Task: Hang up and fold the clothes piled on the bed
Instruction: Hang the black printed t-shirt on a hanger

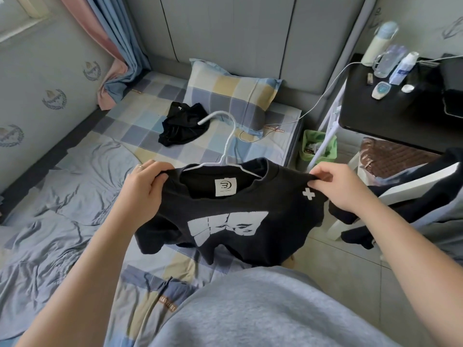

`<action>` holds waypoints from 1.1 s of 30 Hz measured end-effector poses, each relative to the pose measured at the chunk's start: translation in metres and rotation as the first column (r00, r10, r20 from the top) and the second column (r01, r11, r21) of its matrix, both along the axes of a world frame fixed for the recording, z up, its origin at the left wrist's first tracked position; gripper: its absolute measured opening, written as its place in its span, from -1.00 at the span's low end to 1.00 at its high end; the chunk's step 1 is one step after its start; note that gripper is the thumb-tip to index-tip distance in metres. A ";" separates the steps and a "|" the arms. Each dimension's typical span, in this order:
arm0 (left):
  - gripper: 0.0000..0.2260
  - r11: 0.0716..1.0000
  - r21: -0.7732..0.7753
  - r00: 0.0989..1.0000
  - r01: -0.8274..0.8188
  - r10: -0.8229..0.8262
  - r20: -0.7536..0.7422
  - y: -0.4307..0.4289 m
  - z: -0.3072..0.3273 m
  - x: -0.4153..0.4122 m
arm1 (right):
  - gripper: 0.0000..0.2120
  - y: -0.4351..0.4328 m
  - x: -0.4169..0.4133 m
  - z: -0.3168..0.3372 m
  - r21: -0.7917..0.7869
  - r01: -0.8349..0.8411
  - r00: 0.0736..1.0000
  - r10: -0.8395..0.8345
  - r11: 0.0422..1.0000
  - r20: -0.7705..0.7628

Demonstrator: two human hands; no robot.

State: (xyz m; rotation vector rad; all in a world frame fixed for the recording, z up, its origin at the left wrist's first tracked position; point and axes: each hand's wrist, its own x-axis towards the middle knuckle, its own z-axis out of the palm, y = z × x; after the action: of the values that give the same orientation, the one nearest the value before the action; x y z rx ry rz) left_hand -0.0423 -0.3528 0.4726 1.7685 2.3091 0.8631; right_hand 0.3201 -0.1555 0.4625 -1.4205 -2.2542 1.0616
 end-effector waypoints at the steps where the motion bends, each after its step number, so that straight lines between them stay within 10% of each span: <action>1: -0.79 1.000 0.000 1.000 -0.008 0.008 0.004 0.000 0.000 0.001 | -0.87 -0.002 0.000 0.002 0.059 0.015 0.999 -0.012 0.998 -0.053; 12: -0.56 0.989 0.097 0.905 -0.115 0.064 0.420 0.003 0.014 0.016 | -0.69 -0.021 0.006 0.010 0.098 0.001 0.991 0.012 0.995 -0.131; 22: -0.63 0.996 0.051 0.915 0.071 -0.085 0.395 0.045 0.011 0.049 | -0.95 -0.043 0.039 0.002 0.361 -0.038 0.992 0.079 0.932 -0.101; 33: -0.82 0.853 0.018 0.848 0.521 -0.520 0.107 0.131 -0.012 0.155 | -0.65 -0.102 0.154 -0.001 0.325 0.278 0.960 -0.276 0.904 -0.052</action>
State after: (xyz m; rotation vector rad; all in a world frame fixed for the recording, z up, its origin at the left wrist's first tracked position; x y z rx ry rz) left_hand 0.1124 -0.2214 0.4605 2.1260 1.6214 0.8098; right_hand 0.4738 -0.2577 0.4611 -1.5259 -2.0248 0.5658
